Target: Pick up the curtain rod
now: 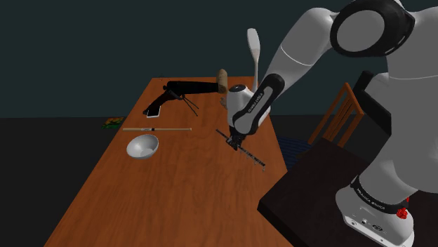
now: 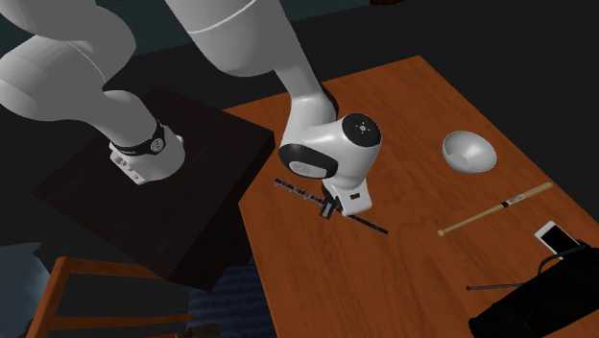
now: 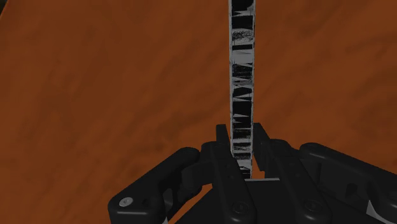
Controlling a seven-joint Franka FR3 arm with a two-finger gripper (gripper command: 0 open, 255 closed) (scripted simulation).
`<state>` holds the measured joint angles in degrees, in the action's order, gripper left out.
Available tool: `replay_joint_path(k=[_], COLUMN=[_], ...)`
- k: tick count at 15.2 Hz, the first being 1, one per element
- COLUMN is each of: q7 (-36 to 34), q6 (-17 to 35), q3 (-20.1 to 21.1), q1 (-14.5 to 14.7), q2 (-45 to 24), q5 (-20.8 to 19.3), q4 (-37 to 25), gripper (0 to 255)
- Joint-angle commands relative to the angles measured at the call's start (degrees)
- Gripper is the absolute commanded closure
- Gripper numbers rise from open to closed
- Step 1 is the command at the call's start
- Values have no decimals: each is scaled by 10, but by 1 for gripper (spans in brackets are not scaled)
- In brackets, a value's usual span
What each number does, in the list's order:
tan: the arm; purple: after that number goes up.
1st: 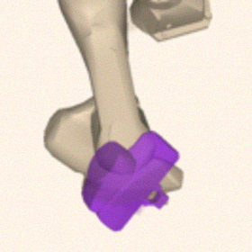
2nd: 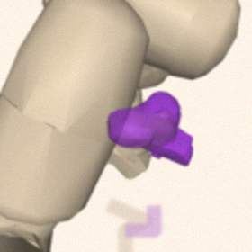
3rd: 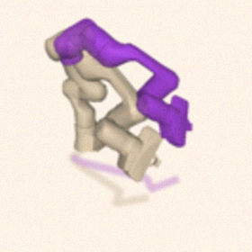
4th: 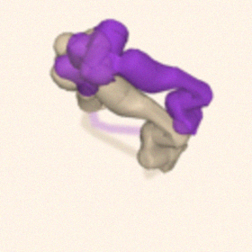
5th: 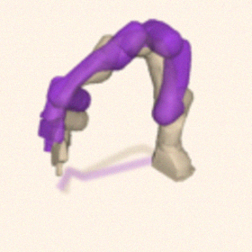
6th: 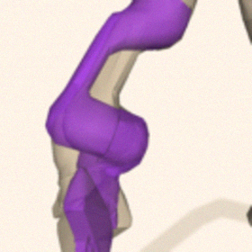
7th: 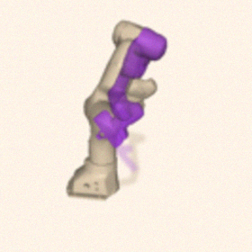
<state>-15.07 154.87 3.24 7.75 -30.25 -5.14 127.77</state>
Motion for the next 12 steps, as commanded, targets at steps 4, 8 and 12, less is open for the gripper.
replay_joint_path(k=[4,8,12], q7=[3,6,8], q6=[-29,-53,-67], q3=[5,8,10], q1=[-3,-6,-7], q2=[37,67,82], q5=[5,9,11], q4=[8,13,15], gripper=[255,255,255])
